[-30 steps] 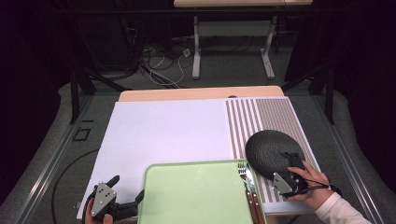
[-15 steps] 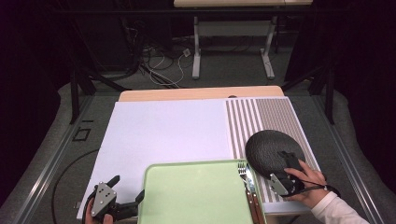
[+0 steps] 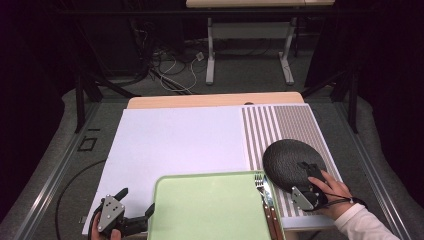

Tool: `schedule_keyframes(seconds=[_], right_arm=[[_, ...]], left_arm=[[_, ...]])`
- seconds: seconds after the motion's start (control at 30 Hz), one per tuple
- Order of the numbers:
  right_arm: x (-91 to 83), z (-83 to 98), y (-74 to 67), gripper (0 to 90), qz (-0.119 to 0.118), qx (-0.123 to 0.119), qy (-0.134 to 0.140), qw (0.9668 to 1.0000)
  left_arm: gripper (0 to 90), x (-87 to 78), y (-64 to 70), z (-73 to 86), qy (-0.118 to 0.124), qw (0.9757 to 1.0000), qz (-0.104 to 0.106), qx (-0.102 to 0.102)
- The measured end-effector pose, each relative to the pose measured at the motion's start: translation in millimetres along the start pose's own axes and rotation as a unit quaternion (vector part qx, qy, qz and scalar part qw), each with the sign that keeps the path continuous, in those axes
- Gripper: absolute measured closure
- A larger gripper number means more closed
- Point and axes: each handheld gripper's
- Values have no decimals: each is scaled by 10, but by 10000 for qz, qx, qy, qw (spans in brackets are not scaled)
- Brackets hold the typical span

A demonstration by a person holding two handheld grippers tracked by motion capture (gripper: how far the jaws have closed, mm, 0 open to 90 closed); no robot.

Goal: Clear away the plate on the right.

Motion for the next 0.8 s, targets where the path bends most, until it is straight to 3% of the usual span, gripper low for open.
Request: schedule_keyframes(seconds=[0.23,0.37,0.6,0.8], right_arm=[[-9,-15,-38,0,298,-230,17,9993],[0,9,-63,0,401,-8,87,9992],[25,-12,-37,0,344,-53,30,9994],[-21,-38,20,69,278,-39,-48,9996]], left_arm=[[5,3,-1,0,0,10000,-4,-9],[5,6,-2,0,-9,10000,-5,-6],[5,4,-2,0,-4,10000,-8,-12],[5,5,-2,0,-4,10000,0,-14]])
Point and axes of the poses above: each handheld gripper's, and its own axes: x roughly forward along the jaws, z roughly out of its underside, y roughly to its right, and after that the axes turned 13 degrees about z, right-handed
